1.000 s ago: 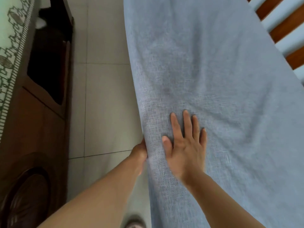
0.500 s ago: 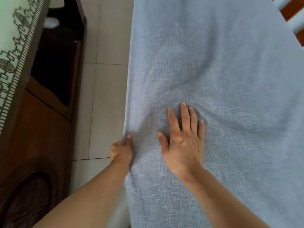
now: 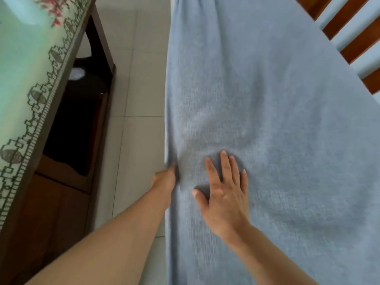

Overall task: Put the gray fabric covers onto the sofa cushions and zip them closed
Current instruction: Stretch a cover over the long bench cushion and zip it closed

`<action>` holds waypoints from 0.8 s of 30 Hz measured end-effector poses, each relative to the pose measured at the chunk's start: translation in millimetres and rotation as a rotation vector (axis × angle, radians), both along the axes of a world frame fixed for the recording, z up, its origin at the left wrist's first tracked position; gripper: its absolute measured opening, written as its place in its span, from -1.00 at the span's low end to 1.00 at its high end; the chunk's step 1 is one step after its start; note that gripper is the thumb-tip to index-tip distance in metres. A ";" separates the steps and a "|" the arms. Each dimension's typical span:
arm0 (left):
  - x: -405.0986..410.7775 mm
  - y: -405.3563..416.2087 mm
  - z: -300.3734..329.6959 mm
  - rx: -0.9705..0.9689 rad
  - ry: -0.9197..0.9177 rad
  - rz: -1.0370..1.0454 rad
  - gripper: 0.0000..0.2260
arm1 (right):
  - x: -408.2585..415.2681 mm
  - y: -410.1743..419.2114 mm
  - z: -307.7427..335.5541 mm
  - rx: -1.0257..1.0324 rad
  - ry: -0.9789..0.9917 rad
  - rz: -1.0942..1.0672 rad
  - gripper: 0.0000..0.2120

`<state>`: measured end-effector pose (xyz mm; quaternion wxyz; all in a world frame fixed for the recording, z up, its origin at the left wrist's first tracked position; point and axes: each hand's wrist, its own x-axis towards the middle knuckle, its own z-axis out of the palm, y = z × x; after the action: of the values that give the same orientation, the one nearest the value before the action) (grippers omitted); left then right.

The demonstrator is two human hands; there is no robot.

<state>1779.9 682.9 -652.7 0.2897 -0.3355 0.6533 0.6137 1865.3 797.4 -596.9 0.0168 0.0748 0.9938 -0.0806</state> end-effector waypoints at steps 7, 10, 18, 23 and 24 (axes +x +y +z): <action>-97.7 23.4 -16.2 0.065 -0.027 0.063 -0.28 | -78.0 25.7 5.8 -0.080 -0.075 -0.153 -0.13; -123.2 23.9 -37.6 -0.177 -0.100 0.016 -0.31 | -117.0 24.1 0.4 -0.043 -0.049 -0.194 -0.17; -125.6 25.1 -46.8 -0.188 -0.183 -0.210 -0.44 | -201.4 3.7 -12.4 0.122 -0.055 -0.057 -0.26; -213.3 30.3 -14.2 -0.004 -0.164 -0.124 -0.40 | -240.7 14.9 -6.8 0.072 -0.061 -0.080 -0.30; -236.2 32.7 -5.0 0.022 -0.122 -0.098 -0.41 | -249.3 18.0 -5.1 0.048 -0.055 -0.096 -0.32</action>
<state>1543.7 715.6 -657.7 0.3623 -0.3365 0.6435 0.5844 1616.0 815.4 -602.1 0.0383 0.1250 0.9899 -0.0552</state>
